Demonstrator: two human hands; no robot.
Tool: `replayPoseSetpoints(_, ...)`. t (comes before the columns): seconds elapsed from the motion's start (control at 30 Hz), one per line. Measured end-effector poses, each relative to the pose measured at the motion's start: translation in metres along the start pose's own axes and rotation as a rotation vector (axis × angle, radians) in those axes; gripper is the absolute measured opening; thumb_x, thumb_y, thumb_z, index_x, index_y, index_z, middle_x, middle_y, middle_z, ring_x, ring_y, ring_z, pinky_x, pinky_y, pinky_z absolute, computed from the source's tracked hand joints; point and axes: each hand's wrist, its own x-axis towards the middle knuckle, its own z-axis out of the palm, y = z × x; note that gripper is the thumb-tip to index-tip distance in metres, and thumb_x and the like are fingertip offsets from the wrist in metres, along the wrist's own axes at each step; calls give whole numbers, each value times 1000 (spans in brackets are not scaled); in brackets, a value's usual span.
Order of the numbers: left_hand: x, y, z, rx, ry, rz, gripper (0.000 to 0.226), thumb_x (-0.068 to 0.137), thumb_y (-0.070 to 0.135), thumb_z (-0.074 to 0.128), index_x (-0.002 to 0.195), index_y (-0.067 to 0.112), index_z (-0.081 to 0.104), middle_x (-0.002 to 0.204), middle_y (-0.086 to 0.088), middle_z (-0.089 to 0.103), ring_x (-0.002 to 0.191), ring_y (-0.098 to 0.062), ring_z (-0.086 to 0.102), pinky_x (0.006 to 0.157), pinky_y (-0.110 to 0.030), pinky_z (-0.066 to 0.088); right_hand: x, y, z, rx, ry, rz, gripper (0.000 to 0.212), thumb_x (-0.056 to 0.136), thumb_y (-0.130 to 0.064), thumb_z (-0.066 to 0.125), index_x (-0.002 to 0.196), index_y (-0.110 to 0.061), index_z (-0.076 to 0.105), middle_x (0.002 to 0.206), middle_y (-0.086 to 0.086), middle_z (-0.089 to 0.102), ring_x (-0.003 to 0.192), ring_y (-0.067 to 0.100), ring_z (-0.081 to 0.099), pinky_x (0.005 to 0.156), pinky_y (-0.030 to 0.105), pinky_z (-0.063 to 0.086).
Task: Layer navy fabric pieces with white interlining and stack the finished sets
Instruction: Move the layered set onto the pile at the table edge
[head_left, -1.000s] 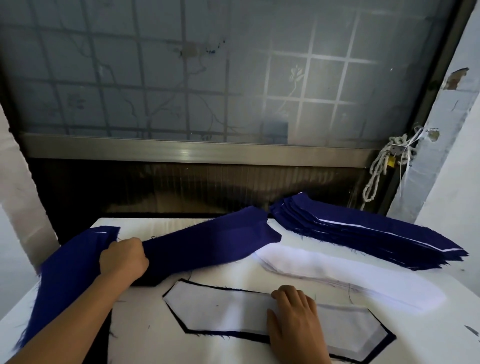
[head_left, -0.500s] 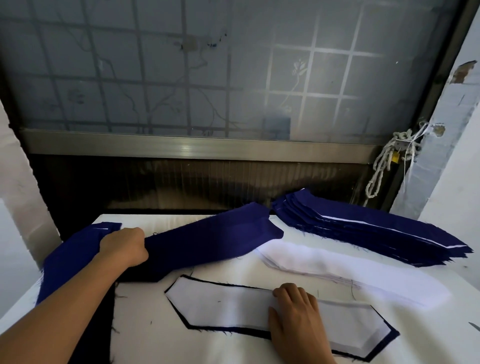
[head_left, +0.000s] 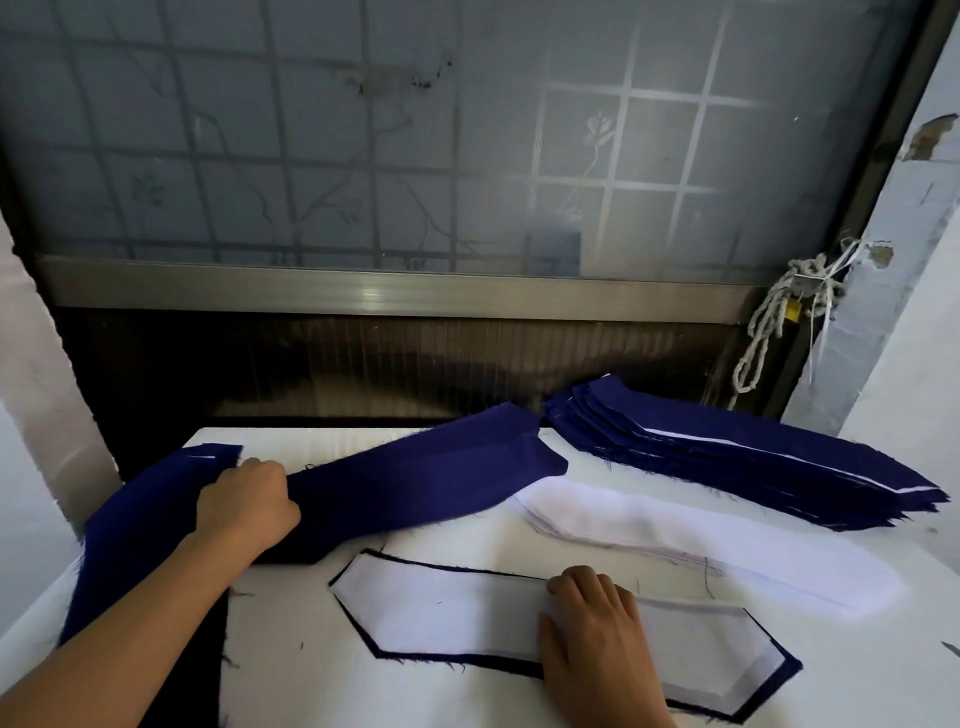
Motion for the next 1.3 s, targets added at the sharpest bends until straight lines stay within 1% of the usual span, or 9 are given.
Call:
replayPoseSetpoints(0.1,4,-6,-3,-11,-19,-41,19,90,15,59,71,13,57,69,-1,60,62,-16,60,49,-25,39,0,0,0,0,-8,4,24,60,-23,73,81,-21,64,84,-4,60,71,21,61,65,32,51)
replayPoseSetpoints(0.37,12,-3,-13,-64,-197,-21,13,88,20,60,80,17,51,81,-2,62,72,-16,62,57,-25,44,0,0,0,-8,-10,5,27,56,-24,80,78,-21,64,81,-4,60,69,20,61,62,32,51)
replayPoseSetpoints(0.57,12,-9,-15,48,-146,11,14,85,15,57,73,17,48,75,1,59,65,-14,58,51,-25,39,0,1,2,-2,5,-3,26,56,-23,79,78,-20,64,80,-4,59,69,21,61,62,32,52)
replayPoseSetpoints(0.7,13,-9,-12,-6,-165,7,14,82,9,55,72,14,49,70,-2,59,61,-16,57,48,-25,36,-1,1,2,3,6,-4,25,58,-21,78,78,-20,64,81,-3,60,70,22,60,62,33,52)
replayPoseSetpoints(0.87,13,-7,-16,-6,-219,27,12,83,20,64,79,16,52,77,1,61,67,-14,60,52,-24,40,0,0,1,10,10,-1,26,57,-21,80,77,-21,64,80,-4,59,69,21,60,62,32,51)
replayPoseSetpoints(0.97,9,-4,-15,81,-153,69,12,83,22,61,78,19,50,78,4,59,70,-13,60,54,-24,41,-1,-1,1,6,6,-1,26,56,-22,80,77,-21,64,79,-4,59,68,20,60,61,31,51)
replayPoseSetpoints(1.03,4,0,-12,150,-81,126,14,82,22,58,73,19,48,78,6,55,77,-14,57,60,-25,41,-1,0,1,1,4,-4,26,56,-24,80,76,-21,64,79,-4,59,68,20,60,61,31,51)
replayPoseSetpoints(1.13,-8,10,-4,168,-25,228,10,80,27,57,77,19,54,93,5,48,98,-18,51,83,-30,42,0,0,1,-2,8,-3,27,55,-22,82,76,-21,64,79,-3,59,67,21,60,60,31,51)
replayPoseSetpoints(1.3,-16,15,8,27,-55,271,8,82,30,61,81,24,66,110,7,53,96,-13,56,89,-29,46,0,0,0,-5,14,5,29,53,-20,83,74,-20,63,78,-3,59,66,22,60,59,32,51)
